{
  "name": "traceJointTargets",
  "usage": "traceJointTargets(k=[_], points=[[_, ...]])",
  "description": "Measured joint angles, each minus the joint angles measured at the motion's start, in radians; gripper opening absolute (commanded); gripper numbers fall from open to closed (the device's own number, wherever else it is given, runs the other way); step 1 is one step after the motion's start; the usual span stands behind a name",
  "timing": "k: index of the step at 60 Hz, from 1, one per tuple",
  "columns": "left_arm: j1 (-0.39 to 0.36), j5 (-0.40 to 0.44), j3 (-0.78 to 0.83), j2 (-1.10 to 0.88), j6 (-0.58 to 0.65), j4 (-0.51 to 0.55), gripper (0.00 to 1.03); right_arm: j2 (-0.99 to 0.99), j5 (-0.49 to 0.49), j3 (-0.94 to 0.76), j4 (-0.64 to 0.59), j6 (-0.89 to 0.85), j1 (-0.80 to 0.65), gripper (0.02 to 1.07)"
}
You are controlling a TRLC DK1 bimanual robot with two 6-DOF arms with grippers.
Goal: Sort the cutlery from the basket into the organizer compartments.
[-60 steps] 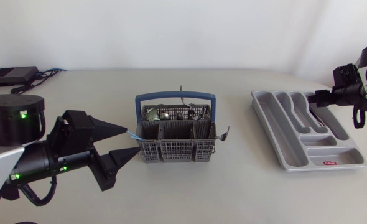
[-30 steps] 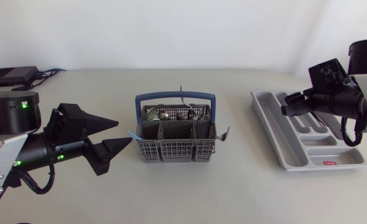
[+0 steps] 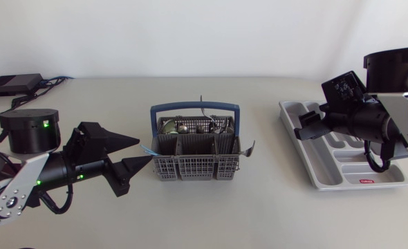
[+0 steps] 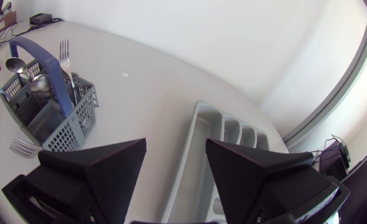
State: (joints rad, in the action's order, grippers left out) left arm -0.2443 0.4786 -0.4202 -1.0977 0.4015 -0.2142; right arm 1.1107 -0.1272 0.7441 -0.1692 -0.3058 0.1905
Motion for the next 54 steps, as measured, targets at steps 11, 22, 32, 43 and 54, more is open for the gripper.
traceJointTargets(k=[11, 22, 32, 43, 54], points=[[0.0, 0.016, 0.001, -0.037, 0.0, -0.055, 0.41, 0.0, -0.019, 0.0, 0.0, 0.019, 0.037, 0.72], [0.0, 0.024, 0.001, -0.09, 0.0, -0.084, 0.21, 0.0, -0.029, 0.0, 0.001, 0.027, 0.05, 0.72], [0.0, 0.041, 0.001, -0.116, 0.0, -0.084, 0.19, 0.001, -0.035, 0.0, 0.001, 0.03, 0.066, 0.72], [-0.014, 0.042, 0.001, -0.119, 0.0, -0.099, 0.19, 0.005, -0.042, 0.0, 0.001, 0.037, 0.083, 0.72], [-0.033, 0.042, 0.0, -0.126, 0.0, -0.114, 0.19, 0.006, -0.046, -0.005, 0.002, 0.037, 0.084, 0.72]])
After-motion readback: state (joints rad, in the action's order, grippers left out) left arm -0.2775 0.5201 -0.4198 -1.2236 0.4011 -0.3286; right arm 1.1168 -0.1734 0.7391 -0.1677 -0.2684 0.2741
